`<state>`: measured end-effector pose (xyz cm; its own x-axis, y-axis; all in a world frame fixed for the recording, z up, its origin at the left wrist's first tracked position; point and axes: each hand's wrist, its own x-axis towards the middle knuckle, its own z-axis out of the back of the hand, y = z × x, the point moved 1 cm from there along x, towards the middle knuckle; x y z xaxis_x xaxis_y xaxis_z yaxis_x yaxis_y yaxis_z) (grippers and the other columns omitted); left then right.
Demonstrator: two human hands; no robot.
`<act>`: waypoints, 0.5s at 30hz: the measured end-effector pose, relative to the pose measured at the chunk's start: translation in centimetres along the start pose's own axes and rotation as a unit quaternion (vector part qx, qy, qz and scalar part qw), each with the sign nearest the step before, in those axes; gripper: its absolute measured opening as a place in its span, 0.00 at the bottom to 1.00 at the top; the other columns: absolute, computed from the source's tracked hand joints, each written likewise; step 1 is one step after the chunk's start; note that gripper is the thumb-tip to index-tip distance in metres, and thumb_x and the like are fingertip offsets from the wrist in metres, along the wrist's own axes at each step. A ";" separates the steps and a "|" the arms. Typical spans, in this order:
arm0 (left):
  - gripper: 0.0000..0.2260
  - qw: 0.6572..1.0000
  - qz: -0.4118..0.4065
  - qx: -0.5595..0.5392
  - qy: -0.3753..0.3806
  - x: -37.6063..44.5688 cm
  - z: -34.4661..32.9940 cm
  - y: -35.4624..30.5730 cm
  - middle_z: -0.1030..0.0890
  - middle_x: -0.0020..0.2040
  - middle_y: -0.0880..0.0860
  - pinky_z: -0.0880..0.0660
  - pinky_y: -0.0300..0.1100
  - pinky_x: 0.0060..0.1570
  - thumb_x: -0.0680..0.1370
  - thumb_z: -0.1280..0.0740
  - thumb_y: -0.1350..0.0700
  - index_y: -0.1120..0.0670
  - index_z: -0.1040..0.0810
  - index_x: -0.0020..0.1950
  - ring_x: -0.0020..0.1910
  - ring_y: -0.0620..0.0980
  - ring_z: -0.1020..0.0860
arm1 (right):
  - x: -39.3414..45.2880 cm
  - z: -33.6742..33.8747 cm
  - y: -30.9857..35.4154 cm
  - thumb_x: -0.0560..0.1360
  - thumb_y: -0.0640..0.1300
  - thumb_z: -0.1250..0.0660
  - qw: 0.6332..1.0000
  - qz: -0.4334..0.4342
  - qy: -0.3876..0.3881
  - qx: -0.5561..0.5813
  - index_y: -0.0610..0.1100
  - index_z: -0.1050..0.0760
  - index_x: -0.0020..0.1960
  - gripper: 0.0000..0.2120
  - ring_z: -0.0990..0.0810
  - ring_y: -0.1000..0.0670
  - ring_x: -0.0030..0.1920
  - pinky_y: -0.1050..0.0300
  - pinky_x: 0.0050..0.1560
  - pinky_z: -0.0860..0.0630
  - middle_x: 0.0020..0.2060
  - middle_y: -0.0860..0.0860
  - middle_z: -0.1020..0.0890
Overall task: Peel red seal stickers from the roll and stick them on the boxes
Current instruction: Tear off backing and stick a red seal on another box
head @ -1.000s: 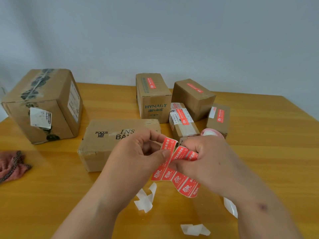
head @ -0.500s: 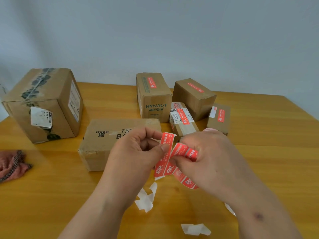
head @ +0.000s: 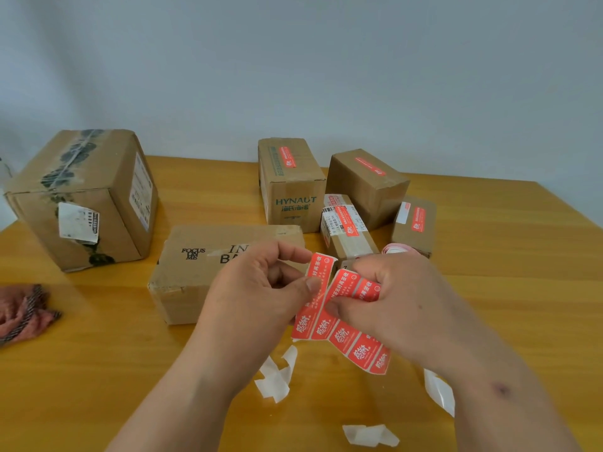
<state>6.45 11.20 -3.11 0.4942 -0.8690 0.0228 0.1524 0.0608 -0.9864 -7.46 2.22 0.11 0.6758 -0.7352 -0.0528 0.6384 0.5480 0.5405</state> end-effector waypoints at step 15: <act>0.06 0.997 0.013 -0.057 -0.059 0.4 -0.4 0.4 0.16 0.36 0.55 0.19 0.50 0.39 0.75 0.29 0.57 0.52 0.21 0.51 0.35 0.52 0.16 | -0.4 0.2 0.9 0.73 0.62 0.36 0.987 0.070 -0.088 -0.115 0.51 0.24 0.38 0.16 0.22 0.55 0.37 0.59 0.39 0.22 0.35 0.55 0.22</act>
<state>6.39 10.70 -3.58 0.5942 -0.8043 0.0099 0.0445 0.0206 -0.9988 -7.21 2.93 0.74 0.7023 -0.6920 0.1668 0.6230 0.7109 0.3264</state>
